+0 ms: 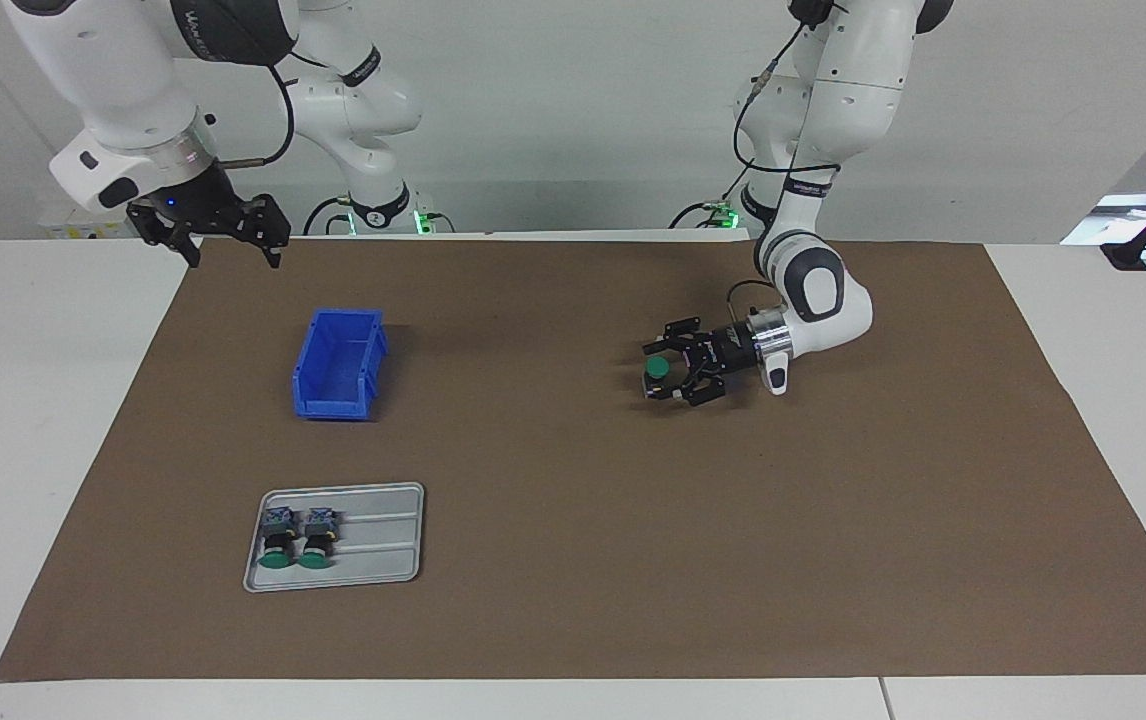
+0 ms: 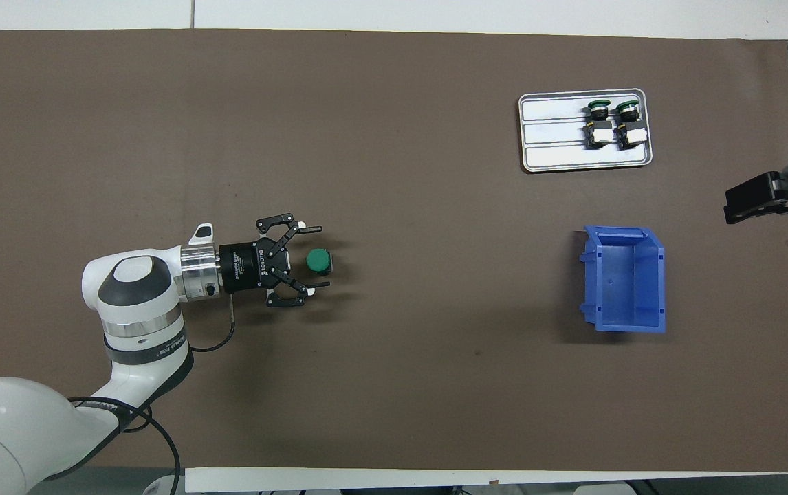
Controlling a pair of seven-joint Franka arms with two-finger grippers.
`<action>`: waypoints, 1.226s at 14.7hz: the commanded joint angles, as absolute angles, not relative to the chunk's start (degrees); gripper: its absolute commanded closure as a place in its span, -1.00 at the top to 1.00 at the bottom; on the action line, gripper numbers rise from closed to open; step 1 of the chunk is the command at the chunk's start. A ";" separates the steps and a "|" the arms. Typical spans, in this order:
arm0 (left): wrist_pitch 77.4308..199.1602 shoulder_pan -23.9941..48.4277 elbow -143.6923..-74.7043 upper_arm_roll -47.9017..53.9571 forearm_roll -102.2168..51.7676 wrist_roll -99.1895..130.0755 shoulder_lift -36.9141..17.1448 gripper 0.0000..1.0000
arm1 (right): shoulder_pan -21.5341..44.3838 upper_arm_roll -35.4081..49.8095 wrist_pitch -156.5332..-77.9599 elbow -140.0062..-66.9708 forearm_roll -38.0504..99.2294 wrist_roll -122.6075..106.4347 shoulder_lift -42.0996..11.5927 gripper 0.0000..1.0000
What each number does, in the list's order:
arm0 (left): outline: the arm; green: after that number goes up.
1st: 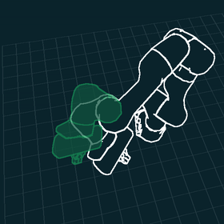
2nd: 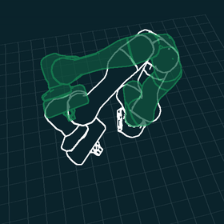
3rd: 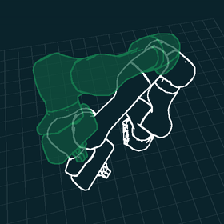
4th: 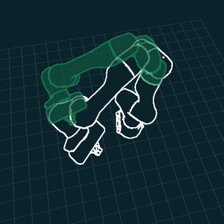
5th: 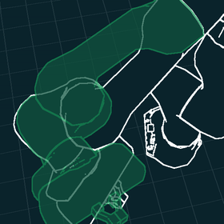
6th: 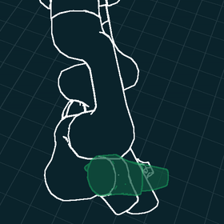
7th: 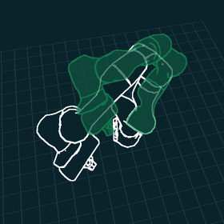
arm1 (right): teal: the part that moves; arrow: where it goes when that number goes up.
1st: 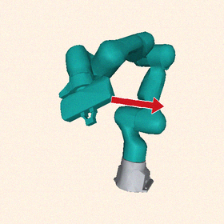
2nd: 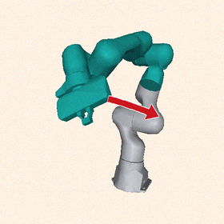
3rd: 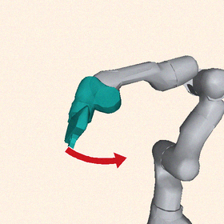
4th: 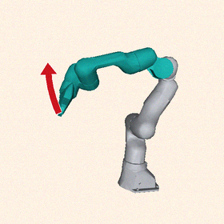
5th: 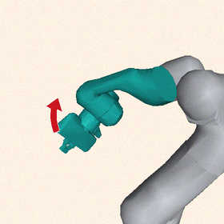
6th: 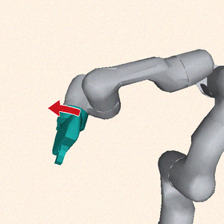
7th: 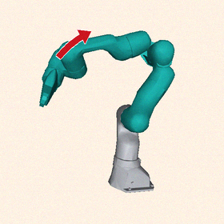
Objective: Place and press button with both arms
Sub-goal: 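Open the left gripper and draw it back from the button, then move the left gripper over the top of the green button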
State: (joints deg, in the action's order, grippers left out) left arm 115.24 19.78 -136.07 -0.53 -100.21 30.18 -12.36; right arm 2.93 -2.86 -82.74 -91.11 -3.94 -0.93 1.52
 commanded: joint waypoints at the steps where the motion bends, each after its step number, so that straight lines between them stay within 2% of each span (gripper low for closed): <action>1: 116.89 19.51 -137.90 -0.62 -98.45 32.42 -8.71 1.00 | 2.55 -2.72 -83.41 -92.37 -3.78 -1.76 2.64 0.97; 7: 119.00 16.98 -137.20 -0.88 -78.34 43.31 -0.89 1.00 | 2.64 -2.72 -83.41 -92.46 -3.78 -1.76 2.64 0.97; 14: 118.39 13.98 -131.93 -0.97 -58.13 46.05 2.28 1.00 | 2.64 -2.72 -83.41 -92.46 -3.78 -1.76 2.64 0.97; 18: 115.32 14.15 -126.05 -0.88 -47.14 47.02 2.37 1.00 | 2.55 -2.72 -83.41 -92.37 -3.78 -1.76 2.64 0.97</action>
State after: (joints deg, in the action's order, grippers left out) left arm 117.21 14.24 -128.69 -0.94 -52.26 45.56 1.94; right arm 2.93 -2.86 -82.74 -91.11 -3.94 -0.93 1.52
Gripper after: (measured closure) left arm 0.000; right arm 0.013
